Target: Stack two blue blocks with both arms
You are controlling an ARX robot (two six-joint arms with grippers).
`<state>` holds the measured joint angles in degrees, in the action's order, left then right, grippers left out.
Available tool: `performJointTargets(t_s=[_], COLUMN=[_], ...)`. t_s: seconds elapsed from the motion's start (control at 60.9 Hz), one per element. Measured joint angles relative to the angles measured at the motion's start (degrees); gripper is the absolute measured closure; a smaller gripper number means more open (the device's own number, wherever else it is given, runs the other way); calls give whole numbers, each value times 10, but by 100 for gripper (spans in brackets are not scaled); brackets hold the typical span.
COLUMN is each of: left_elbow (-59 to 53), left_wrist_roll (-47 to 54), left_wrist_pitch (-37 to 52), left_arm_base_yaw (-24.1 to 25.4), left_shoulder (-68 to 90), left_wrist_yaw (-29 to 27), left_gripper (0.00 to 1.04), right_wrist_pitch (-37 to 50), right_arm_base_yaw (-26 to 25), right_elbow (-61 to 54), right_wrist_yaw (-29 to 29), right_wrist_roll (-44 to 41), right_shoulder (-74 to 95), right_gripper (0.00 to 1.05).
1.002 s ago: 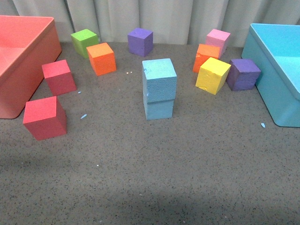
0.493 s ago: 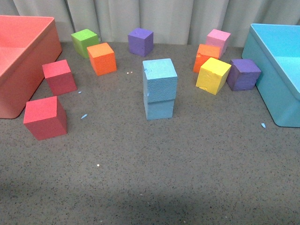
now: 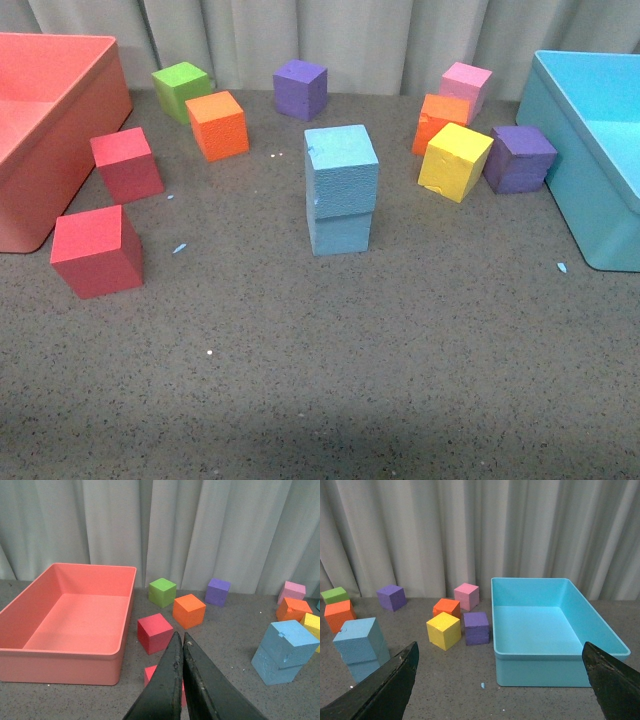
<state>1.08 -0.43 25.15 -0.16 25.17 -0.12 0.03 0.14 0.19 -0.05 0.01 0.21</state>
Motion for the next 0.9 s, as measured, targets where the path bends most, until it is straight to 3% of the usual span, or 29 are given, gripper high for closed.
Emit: performJointTargets(t_s=[0.723,0.805,0.903], left_elbow=[0,0,0], left_wrist_roll=[0,0,0], left_wrist_pitch=[-148,-225,-248], left_arm_base_yaw=[0,0,0], left_shoulder=[-151,-209,-246], left_wrist_yaw=[0,2,1], left_gripper=[101,101,101], right_wrist_pitch=[0,0,0], right_arm_base_yaw=[0,0,0], right_elbow=[0,0,0], right_wrist_yaw=[0,0,0], right_wrist_roll=[0,0,0], right_shoulder=[0,0,0], right_gripper=[9,9,9])
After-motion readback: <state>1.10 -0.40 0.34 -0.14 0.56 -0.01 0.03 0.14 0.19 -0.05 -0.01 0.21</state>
